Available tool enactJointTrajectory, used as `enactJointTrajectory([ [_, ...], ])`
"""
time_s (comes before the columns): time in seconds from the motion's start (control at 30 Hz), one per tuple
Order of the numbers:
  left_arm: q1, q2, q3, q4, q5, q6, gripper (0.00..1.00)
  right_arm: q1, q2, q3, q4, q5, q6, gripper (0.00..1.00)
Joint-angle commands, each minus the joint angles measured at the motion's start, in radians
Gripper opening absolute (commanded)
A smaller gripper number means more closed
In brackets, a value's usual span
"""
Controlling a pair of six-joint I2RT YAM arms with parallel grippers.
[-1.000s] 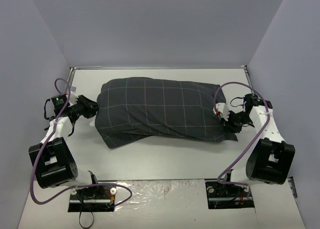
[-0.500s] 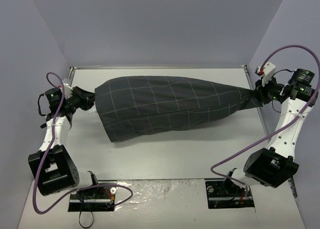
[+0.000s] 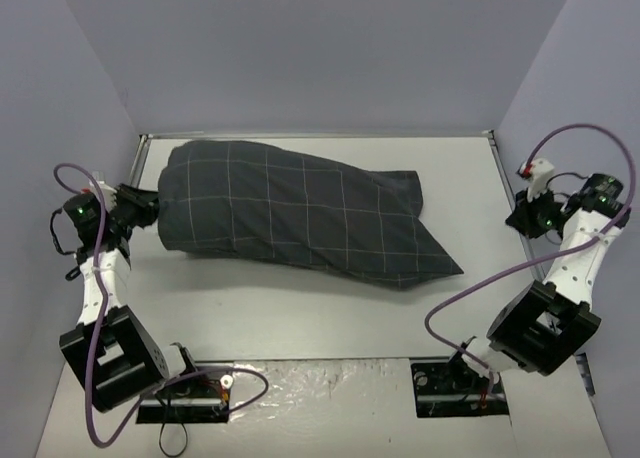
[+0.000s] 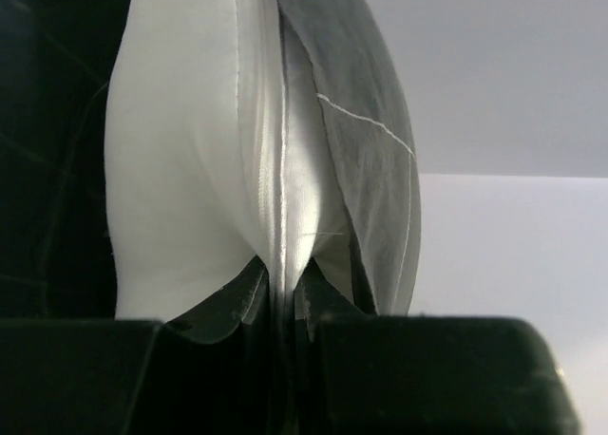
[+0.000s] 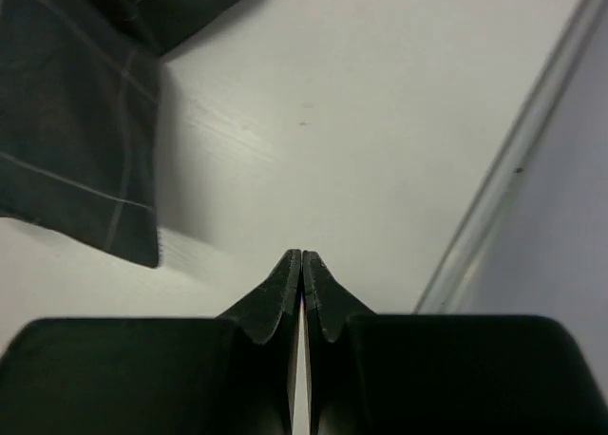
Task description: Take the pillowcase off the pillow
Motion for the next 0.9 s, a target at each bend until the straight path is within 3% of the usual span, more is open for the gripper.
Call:
enactJointTrajectory([
  [0.0,-0.046,-0.058,-0.046,-0.041,0.044,0.066,0.02,0.081,-0.087,-0.112,-0.061,0.035,-0.023,0.0],
  [0.1,-0.09,-0.082,-0.077,-0.167,0.03,0.162,0.02,0.181,-0.101,-0.134,-0.058,0.048,0.038,0.03],
  [0.13,-0.102,-0.088,-0.083,-0.207,0.021,0.182,0.02,0.198,-0.097,-0.133,-0.049,0.034,0.104,0.2],
  [0.17,-0.113,-0.096,-0.089,-0.233,0.003,0.201,0.02,0.211,-0.086,-0.12,-0.046,0.014,0.144,0.29],
  [0.23,-0.132,-0.104,-0.109,-0.285,-0.013,0.239,0.02,0.215,-0.038,-0.099,-0.046,-0.064,0.255,0.64],
  [0.3,-0.133,-0.119,-0.129,-0.295,-0.027,0.247,0.02,0.222,0.0,-0.068,-0.047,-0.107,0.304,0.8],
  [0.33,-0.133,-0.121,-0.144,-0.296,-0.03,0.249,0.02,0.228,0.008,-0.057,-0.052,-0.122,0.31,0.94],
  [0.37,-0.132,-0.119,-0.148,-0.298,-0.034,0.253,0.02,0.235,0.006,-0.048,-0.053,-0.135,0.261,0.98],
  [0.43,-0.133,-0.108,-0.151,-0.296,-0.037,0.256,0.02,0.256,-0.029,-0.048,-0.079,-0.129,0.133,1.0],
  [0.53,-0.133,-0.073,-0.125,-0.295,-0.042,0.256,0.02,0.285,-0.093,-0.111,-0.28,-0.043,-0.667,1.0],
  [0.6,-0.133,-0.065,-0.111,-0.281,-0.043,0.249,0.02,0.316,-0.107,-0.172,-0.358,0.103,-0.886,1.0],
  [0.7,-0.135,-0.053,-0.083,-0.275,-0.042,0.241,0.02,0.322,-0.101,-0.238,-0.302,0.189,-1.017,1.0],
  [0.87,-0.138,-0.039,-0.068,-0.264,-0.031,0.229,0.02,0.34,-0.117,-0.346,-0.06,0.161,-0.996,1.0],
])
